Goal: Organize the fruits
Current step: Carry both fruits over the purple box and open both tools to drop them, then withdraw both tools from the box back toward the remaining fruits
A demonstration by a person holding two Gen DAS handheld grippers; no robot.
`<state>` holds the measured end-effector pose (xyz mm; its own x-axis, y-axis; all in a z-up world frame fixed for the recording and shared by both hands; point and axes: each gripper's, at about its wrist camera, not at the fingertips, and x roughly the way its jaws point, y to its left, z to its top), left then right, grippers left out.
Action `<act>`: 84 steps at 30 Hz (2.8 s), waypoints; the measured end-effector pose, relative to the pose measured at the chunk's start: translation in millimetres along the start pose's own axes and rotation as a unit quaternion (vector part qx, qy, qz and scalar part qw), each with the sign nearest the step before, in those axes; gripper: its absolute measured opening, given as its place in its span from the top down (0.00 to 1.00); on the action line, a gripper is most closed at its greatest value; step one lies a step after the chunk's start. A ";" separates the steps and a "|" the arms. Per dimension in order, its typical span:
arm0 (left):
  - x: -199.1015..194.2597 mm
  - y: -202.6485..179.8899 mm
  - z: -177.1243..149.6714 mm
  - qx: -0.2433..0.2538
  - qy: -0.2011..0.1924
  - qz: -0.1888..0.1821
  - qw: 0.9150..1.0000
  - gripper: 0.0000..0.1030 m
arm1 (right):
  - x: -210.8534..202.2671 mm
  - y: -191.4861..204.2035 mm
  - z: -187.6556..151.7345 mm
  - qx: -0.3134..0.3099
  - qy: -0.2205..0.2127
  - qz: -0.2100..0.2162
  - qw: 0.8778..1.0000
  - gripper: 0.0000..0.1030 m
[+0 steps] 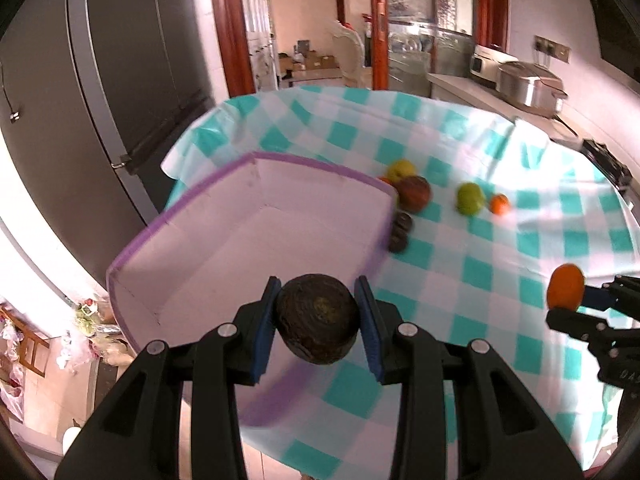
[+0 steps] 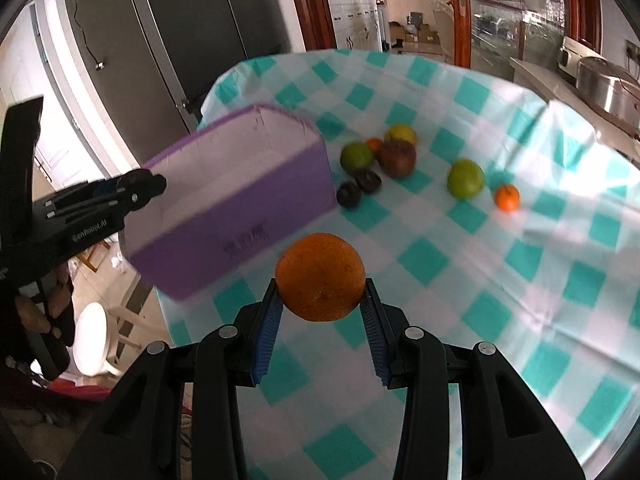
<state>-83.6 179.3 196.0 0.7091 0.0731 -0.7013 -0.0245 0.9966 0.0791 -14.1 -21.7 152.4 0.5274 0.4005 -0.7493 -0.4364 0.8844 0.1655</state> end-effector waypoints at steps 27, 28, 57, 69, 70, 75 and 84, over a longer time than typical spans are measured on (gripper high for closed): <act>190.4 125.2 39.6 -0.026 0.173 -0.008 0.985 0.63 | 226.7 105.9 158.2 -0.058 0.149 0.020 0.987 0.61; 199.1 127.1 37.2 -0.030 0.190 -0.012 0.981 0.63 | 236.1 107.0 159.3 -0.056 0.160 0.016 0.985 0.61; 115.1 136.4 63.6 -0.086 0.048 0.089 0.991 0.07 | 139.3 115.1 142.0 -0.029 0.029 0.055 0.998 0.15; -13.2 -59.5 56.7 0.052 -0.071 -0.031 0.996 0.01 | -57.5 -14.5 24.1 0.084 -0.077 -0.089 0.989 0.14; -18.0 -81.9 49.5 0.072 -0.059 -0.049 0.994 0.01 | -69.9 -25.0 7.4 0.098 -0.076 -0.100 0.987 0.14; -17.6 -146.1 -1.2 0.160 -0.023 -0.093 0.983 0.01 | -89.8 -61.9 -52.2 0.143 -0.056 -0.132 0.979 0.14; -22.1 -199.0 -32.0 0.236 0.005 -0.116 0.965 0.01 | -91.9 -103.8 -97.7 0.213 -0.042 -0.133 0.967 0.14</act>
<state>-117.0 -19.4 173.1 0.6504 -0.1475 -0.7452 0.4601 0.8570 0.2320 -88.5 -173.7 141.4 0.6447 0.1473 -0.7501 0.0538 0.9701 0.2367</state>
